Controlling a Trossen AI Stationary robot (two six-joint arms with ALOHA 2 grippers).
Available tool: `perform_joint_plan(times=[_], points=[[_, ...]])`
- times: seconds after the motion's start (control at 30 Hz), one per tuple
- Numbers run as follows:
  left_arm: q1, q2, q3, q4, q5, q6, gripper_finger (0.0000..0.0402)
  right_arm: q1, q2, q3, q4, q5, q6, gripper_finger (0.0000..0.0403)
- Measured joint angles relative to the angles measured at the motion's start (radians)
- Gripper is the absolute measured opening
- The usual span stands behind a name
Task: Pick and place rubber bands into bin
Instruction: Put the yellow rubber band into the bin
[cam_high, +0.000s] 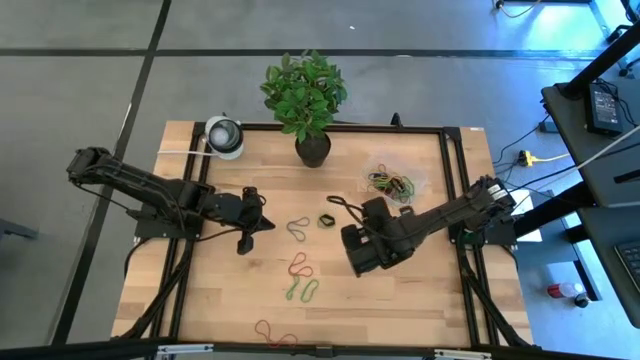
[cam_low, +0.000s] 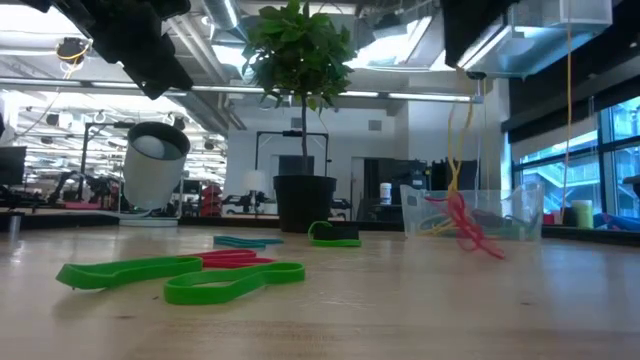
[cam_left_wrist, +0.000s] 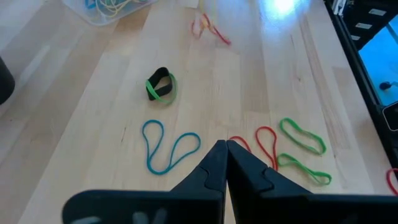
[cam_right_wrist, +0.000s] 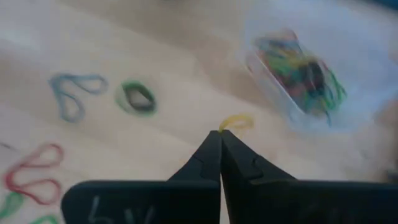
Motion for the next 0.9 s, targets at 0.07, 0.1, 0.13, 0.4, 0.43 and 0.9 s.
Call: perform_joint_plan(times=[0.07, 0.1, 0.13, 0.4, 0.43, 0.9], points=[[0.0, 0.0, 0.0, 0.0, -0.001, 0.0, 0.0005, 0.0, -0.01, 0.013, 0.013, 0.061, -0.041, 0.0001], [0.0, 0.0, 0.0, 0.0, -0.002, 0.0, 0.0004, -0.001, -0.017, 0.017, 0.01, 0.094, -0.051, 0.0001], [0.001, 0.0, 0.0, 0.0, -0.004, 0.0, 0.0003, -0.004, -0.024, 0.023, 0.006, 0.123, -0.053, 0.0001], [0.001, 0.0, 0.0, 0.013, -0.082, -0.011, 0.0005, -0.062, -0.062, 0.016, 0.004, 0.272, -0.193, 0.0001], [0.001, 0.0, 0.0, 0.013, -0.1, -0.011, 0.0005, -0.071, -0.063, 0.016, 0.003, 0.271, -0.214, 0.0], [0.001, 0.0, 0.0, 0.092, -0.274, -0.008, 0.0001, -0.368, -0.062, 0.016, 0.005, 0.191, -0.663, 0.0]])
